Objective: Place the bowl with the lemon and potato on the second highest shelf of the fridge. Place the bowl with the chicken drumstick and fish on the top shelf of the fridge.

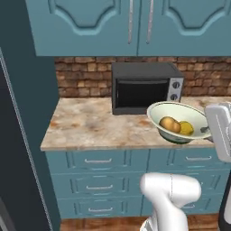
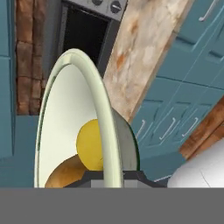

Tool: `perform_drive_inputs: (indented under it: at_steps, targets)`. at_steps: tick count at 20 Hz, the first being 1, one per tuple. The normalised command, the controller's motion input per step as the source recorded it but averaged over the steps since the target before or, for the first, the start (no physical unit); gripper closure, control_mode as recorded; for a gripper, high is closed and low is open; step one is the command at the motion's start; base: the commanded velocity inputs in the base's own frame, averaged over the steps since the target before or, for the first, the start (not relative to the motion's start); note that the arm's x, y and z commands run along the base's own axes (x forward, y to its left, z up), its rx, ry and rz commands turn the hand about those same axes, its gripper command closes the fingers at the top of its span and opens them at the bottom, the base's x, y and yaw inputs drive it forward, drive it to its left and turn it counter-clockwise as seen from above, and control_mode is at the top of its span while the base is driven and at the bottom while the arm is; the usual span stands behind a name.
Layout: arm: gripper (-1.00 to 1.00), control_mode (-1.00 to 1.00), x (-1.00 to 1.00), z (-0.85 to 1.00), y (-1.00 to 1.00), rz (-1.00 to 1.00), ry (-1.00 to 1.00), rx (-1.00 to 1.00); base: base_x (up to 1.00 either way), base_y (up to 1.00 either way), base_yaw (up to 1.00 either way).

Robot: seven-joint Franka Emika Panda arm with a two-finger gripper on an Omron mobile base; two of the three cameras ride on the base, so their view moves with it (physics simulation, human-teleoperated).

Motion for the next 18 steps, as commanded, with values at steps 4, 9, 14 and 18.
perform_drive_inputs:
  at_steps: [4, 9, 14, 18]
  targets:
    - [1.00, 1.00, 0.00, 0.00, 0.00, 0.00, 0.00, 0.00, -1.00, 0.59, 0.39]
    - [1.00, 1.00, 0.00, 0.00, 0.00, 0.00, 0.00, 0.00, -1.00, 0.81, 0.48]
    - [1.00, 1.00, 0.00, 0.00, 0.00, 0.00, 0.00, 0.00, -1.00, 0.99, 0.37]
    - [1.00, 1.00, 0.00, 0.00, 0.00, 0.00, 0.00, 0.00, -1.00, 0.94, 0.26]
